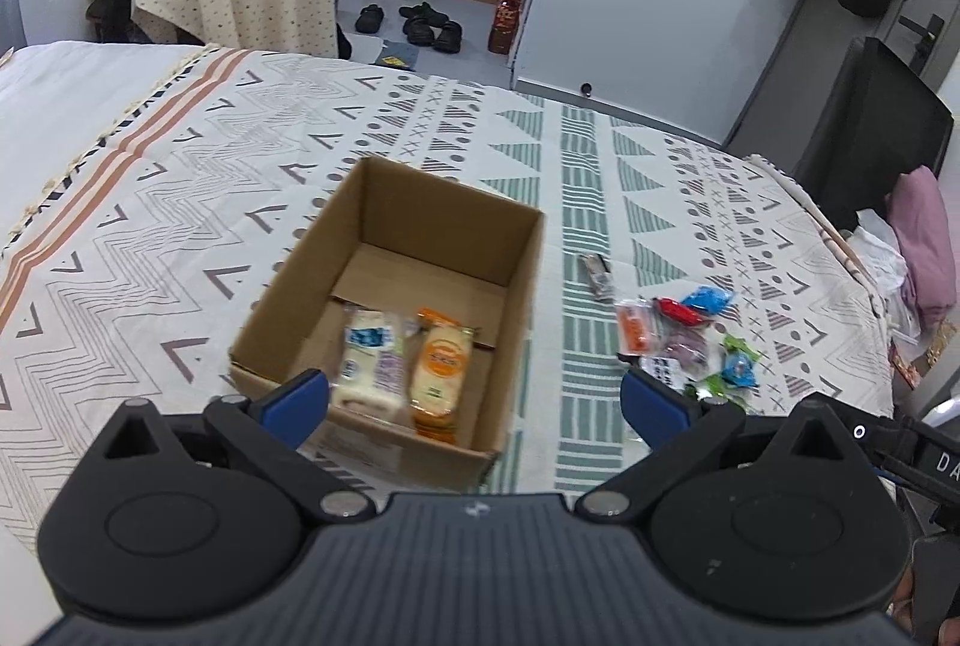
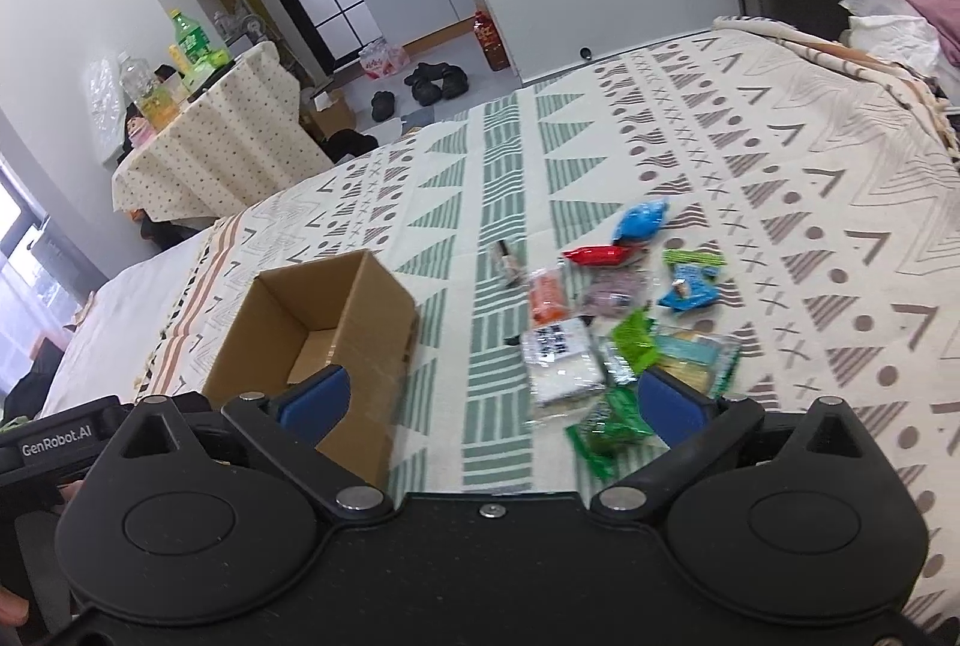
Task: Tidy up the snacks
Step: 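Grasp the green snack packet with the left tool while the right tool grasps a green candy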
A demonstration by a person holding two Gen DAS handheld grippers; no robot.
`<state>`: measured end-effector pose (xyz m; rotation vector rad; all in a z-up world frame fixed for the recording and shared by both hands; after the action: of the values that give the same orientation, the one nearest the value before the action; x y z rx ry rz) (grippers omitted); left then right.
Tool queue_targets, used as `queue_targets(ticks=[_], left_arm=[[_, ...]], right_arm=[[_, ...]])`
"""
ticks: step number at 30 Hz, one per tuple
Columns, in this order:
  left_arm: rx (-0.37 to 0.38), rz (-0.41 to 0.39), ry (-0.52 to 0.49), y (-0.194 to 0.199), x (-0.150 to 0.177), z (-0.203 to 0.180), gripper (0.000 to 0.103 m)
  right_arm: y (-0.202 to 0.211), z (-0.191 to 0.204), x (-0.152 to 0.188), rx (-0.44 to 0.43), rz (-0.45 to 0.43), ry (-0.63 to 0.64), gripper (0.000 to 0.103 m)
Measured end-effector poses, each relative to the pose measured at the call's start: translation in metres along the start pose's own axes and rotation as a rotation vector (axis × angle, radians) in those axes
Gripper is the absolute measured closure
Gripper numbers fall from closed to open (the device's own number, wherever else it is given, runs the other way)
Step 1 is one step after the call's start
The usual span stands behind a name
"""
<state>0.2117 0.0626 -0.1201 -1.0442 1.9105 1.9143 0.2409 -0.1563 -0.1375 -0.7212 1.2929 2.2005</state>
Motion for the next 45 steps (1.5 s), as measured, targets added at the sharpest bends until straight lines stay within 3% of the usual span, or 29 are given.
queue_targets(ticks=[13, 22, 36, 45], left_arm=[[0.013, 0.023, -0.022, 0.002, 0.012, -0.051, 0.0], [-0.018, 0.047, -0.017, -0.008, 0.019, -0.078, 0.0], [-0.032, 0.118, -0.038, -0.058, 0.047, -0.126, 0.001], [-0.026, 0.178, -0.014, -0.096, 0.064, -0.148, 0.008]], right_arm=[[0.027, -0.043, -0.011, -0.002, -0.008, 0.043, 0.0], [0.034, -0.075, -0.019, 0.013, 0.008, 0.04, 0.0], [0.011, -0.124, -0.007, -0.005, 0.046, -0.12, 0.0], [-0.011, -0.137, -0.004, -0.034, 0.085, -0.171, 0.002]])
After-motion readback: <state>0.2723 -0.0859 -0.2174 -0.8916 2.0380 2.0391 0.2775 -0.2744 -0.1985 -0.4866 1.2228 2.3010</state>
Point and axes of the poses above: each gripper's, at about its wrist camera, not at the fingertips, and y roughly against the way its jaws point, z to its left, x to its underside, the point moved 9 cm from there along -y, roughly the way its jaws point, and after that the axes turned 5 degrees about -x, right-handed, at the moved point
